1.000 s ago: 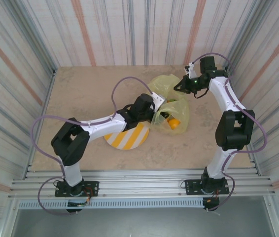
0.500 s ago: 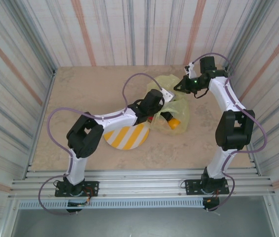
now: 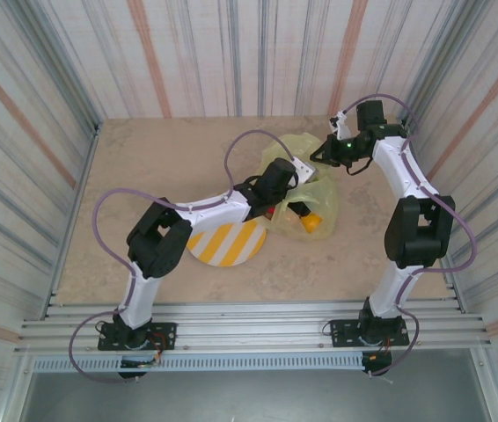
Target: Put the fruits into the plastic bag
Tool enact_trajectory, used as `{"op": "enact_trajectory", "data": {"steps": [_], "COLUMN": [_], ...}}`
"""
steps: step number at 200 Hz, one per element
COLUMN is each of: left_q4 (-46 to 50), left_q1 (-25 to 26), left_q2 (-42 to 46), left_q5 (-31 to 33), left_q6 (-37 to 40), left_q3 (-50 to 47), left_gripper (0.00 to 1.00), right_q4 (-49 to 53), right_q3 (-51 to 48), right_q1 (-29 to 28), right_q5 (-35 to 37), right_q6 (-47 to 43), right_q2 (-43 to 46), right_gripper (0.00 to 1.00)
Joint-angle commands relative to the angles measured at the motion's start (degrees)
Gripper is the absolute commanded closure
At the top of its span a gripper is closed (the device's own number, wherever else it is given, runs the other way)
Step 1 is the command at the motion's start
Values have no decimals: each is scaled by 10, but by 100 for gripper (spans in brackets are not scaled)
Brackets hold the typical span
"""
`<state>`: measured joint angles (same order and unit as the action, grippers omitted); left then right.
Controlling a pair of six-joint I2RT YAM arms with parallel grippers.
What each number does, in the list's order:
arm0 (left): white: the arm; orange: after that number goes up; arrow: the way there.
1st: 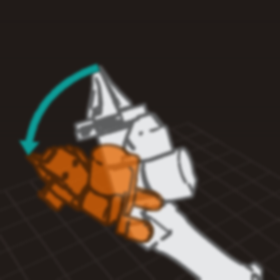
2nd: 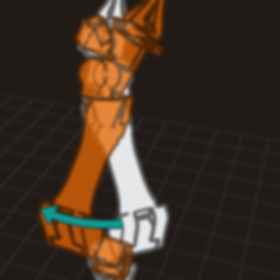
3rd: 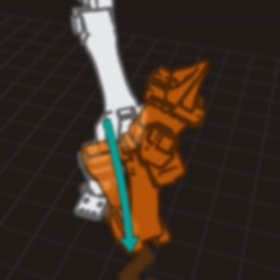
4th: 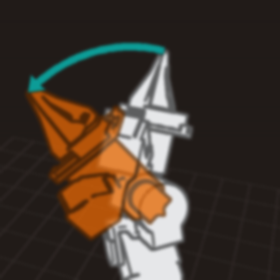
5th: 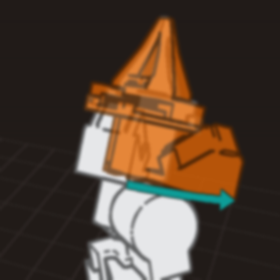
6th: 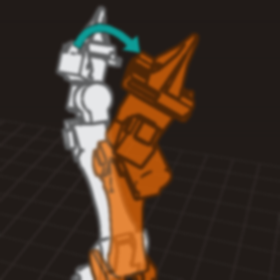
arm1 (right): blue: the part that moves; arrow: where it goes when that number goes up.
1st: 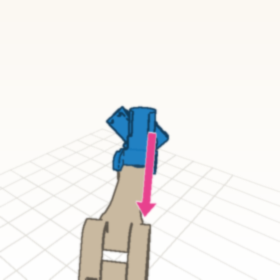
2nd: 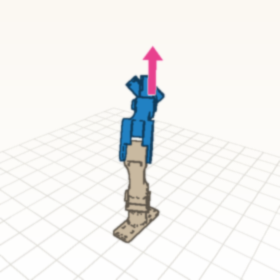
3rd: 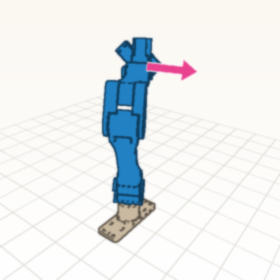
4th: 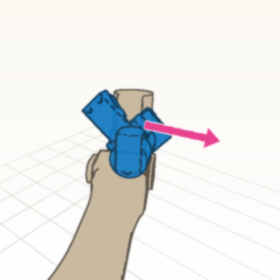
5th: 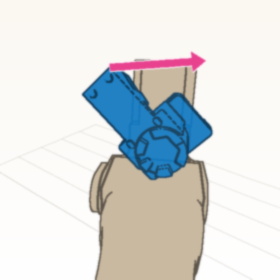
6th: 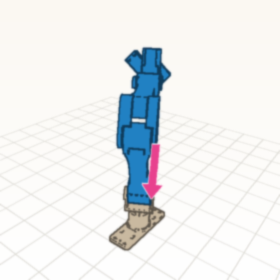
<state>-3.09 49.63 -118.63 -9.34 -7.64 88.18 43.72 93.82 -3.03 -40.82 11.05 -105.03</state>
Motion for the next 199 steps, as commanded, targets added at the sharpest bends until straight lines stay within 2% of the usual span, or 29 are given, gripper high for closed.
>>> {"op": "enact_trajectory", "data": {"steps": [1,58,97,137,199], "left_q4": [17,16,31,26,41], "left_q1": [4,4,0,-32,-73], "left_q2": [10,66,133,203,253], "left_q5": [7,11,34,45,91], "left_q6": [13,16,50,62,64], "left_q3": [12,-30,-75,-126,-167], "left_gripper": [20,18,17,17,21], "right_q4": [12,11,11,11,10], "right_q3": [-7,-7,-6,-7,-7], "right_q1": [-3,-2,-1,-3,-3], "right_q5": [-10,-10,-10,-10,-9], "right_q6": [-16,-16,-16,-16,-16], "right_q2": [-10,-9,-9,-11,-11], "right_gripper": [100,100,100,100,100]}}
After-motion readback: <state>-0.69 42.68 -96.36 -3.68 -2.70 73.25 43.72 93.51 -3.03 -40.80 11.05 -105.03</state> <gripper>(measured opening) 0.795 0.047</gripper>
